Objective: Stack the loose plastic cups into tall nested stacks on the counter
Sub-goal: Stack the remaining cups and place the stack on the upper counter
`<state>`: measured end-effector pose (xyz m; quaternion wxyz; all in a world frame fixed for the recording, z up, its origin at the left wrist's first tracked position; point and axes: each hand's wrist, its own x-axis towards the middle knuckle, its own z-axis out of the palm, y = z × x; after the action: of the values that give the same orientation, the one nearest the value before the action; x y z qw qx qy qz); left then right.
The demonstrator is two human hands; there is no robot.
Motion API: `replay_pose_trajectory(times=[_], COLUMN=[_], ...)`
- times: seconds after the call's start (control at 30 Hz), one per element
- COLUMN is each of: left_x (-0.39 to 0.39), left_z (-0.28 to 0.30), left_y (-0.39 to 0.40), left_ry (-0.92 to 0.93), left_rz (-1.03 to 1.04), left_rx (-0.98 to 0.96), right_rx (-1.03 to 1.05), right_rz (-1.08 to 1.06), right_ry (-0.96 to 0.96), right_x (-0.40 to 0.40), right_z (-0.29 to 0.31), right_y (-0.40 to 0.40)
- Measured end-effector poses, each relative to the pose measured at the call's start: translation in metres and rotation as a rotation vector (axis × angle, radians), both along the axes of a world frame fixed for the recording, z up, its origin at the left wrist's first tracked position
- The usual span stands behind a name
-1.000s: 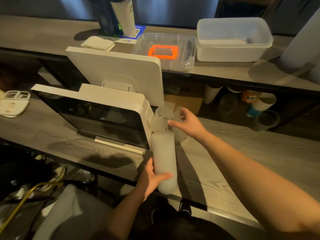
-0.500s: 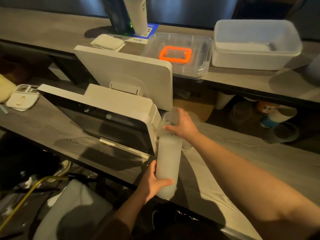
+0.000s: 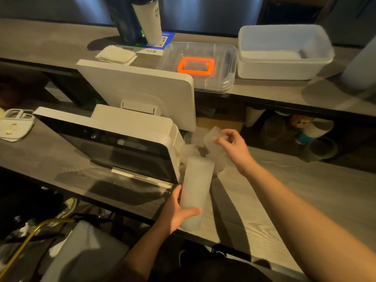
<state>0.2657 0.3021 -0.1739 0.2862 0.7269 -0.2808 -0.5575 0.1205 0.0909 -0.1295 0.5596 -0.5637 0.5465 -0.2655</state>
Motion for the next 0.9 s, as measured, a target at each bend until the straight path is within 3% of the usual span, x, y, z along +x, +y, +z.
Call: replay_pose_trajectory(times=[0.17, 0.53, 0.77, 0.9], left_x=[-0.003, -0.007, -0.009, -0.006], left_z=[0.001, 0.009, 0.012, 0.012], left_y=[-0.005, -0.007, -0.005, 0.001], left_ry=[-0.054, -0.079, -0.047, -0.02], left_rz=[-0.104, -0.146, -0.143, -0.096], left_rx=[-0.052, -0.068, -0.093, -0.069], right_rx=[-0.012, -0.231, -0.126, -0.079], right_rz=[0.027, 0.25, 0.379, 0.327], right_ry=[-0.081, 0.157, 0.142, 0.127], right_x=[-0.027, -0.044, -0.032, -0.029], right_z=[0.016, 0.039, 0.03, 0.021], right_y=[0.016, 0.051, 0.071, 0.07])
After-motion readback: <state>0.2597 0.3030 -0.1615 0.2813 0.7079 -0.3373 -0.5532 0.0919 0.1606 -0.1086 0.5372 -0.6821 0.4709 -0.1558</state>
